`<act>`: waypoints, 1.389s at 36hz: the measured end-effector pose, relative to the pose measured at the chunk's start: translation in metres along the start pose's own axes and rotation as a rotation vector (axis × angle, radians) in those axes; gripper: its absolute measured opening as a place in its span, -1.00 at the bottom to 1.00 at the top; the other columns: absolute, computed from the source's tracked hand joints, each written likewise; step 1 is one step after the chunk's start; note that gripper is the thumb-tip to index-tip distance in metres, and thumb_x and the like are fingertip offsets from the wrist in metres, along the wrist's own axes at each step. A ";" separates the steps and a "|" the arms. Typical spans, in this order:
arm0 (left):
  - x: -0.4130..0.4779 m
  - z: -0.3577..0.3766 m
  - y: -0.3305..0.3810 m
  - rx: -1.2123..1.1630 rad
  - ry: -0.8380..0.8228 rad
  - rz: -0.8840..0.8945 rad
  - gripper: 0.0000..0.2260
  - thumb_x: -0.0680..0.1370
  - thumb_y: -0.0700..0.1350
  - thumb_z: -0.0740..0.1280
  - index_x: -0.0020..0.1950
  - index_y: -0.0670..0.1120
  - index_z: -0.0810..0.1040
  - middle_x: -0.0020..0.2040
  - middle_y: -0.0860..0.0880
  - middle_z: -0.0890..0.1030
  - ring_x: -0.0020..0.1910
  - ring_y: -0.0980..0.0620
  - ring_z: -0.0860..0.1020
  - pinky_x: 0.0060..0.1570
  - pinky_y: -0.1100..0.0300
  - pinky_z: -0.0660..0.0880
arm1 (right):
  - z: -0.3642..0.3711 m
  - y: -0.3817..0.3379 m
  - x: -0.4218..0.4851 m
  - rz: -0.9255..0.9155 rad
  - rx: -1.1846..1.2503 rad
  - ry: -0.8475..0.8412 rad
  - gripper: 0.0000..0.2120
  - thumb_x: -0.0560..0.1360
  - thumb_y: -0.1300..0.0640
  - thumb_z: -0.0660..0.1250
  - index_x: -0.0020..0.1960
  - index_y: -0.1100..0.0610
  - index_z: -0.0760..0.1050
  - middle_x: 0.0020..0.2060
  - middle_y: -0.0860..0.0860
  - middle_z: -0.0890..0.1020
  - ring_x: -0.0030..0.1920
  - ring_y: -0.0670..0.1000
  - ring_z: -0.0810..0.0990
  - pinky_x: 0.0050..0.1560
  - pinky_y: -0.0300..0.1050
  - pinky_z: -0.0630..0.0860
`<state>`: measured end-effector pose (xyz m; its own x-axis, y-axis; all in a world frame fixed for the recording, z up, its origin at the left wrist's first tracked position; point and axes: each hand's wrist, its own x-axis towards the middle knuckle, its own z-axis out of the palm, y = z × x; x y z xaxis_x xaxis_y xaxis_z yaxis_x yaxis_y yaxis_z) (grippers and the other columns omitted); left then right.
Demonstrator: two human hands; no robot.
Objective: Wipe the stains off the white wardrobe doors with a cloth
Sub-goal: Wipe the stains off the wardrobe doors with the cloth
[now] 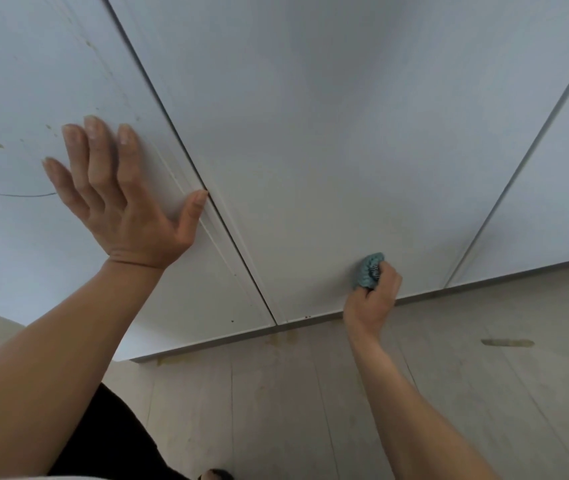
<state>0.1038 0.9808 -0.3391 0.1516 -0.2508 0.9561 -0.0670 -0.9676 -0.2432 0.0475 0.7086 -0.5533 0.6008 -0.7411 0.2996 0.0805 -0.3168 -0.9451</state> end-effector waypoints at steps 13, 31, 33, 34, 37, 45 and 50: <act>0.002 0.000 0.001 0.000 0.006 -0.007 -0.18 0.54 0.33 0.30 0.56 -0.26 0.27 0.47 -0.39 0.38 0.50 -0.39 0.22 0.61 -0.10 -0.14 | 0.013 -0.047 -0.009 0.032 0.091 0.088 -0.54 0.36 0.48 0.08 0.22 0.41 0.48 0.04 0.25 0.47 -0.01 -0.07 0.39 0.10 -0.51 0.27; 0.002 -0.002 0.002 -0.012 -0.036 -0.017 -0.19 0.54 0.32 0.31 0.55 -0.24 0.26 0.47 -0.38 0.39 0.50 -0.38 0.23 0.59 -0.11 -0.13 | 0.039 -0.071 -0.049 -0.169 0.086 -0.077 -0.56 0.39 0.44 0.09 0.20 0.15 0.41 0.03 0.13 0.41 -0.01 -0.02 0.38 0.06 -0.23 0.40; 0.003 -0.003 0.002 -0.015 -0.033 -0.019 -0.19 0.54 0.32 0.31 0.55 -0.23 0.26 0.47 -0.37 0.39 0.50 -0.38 0.24 0.60 -0.11 -0.12 | 0.036 -0.064 -0.055 -0.246 0.055 -0.168 -0.54 0.37 0.41 0.07 0.19 0.10 0.39 0.04 0.07 0.37 -0.01 -0.02 0.39 0.04 -0.21 0.43; 0.003 -0.003 0.001 -0.015 -0.031 -0.018 -0.19 0.54 0.32 0.31 0.55 -0.23 0.26 0.47 -0.37 0.39 0.50 -0.38 0.24 0.60 -0.11 -0.12 | 0.036 -0.064 -0.055 -0.243 0.069 -0.171 -0.51 0.35 0.44 0.08 0.19 0.09 0.39 0.05 0.06 0.37 -0.01 -0.05 0.39 0.04 -0.22 0.43; 0.003 -0.002 0.002 -0.021 -0.027 -0.014 -0.20 0.54 0.31 0.32 0.55 -0.24 0.27 0.47 -0.36 0.39 0.49 -0.38 0.26 0.60 -0.12 -0.12 | 0.035 -0.068 -0.046 -0.224 0.113 -0.087 -0.51 0.34 0.45 0.09 0.19 0.11 0.40 0.05 0.08 0.38 0.01 -0.08 0.38 0.05 -0.21 0.43; 0.003 0.000 0.001 -0.019 -0.022 -0.015 -0.19 0.53 0.32 0.32 0.55 -0.23 0.28 0.49 -0.33 0.35 0.48 -0.39 0.27 0.59 -0.14 -0.10 | 0.053 -0.069 -0.062 -0.688 -0.080 -0.280 -0.78 0.56 0.34 0.23 0.12 0.15 0.54 -0.06 0.16 0.48 -0.11 0.20 0.48 -0.06 0.05 0.48; 0.004 -0.003 0.001 -0.043 -0.036 -0.012 -0.20 0.54 0.32 0.30 0.55 -0.22 0.27 0.52 -0.26 0.26 0.49 -0.37 0.25 0.59 -0.14 -0.11 | 0.045 -0.005 -0.082 -0.634 -0.292 -0.523 -0.60 0.33 0.42 0.45 0.12 0.13 0.58 -0.06 0.14 0.51 -0.09 0.20 0.49 -0.10 0.12 0.51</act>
<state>0.1016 0.9789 -0.3354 0.1879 -0.2412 0.9521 -0.1076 -0.9686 -0.2242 0.0334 0.7979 -0.5790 0.8054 -0.0296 0.5920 0.3595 -0.7697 -0.5276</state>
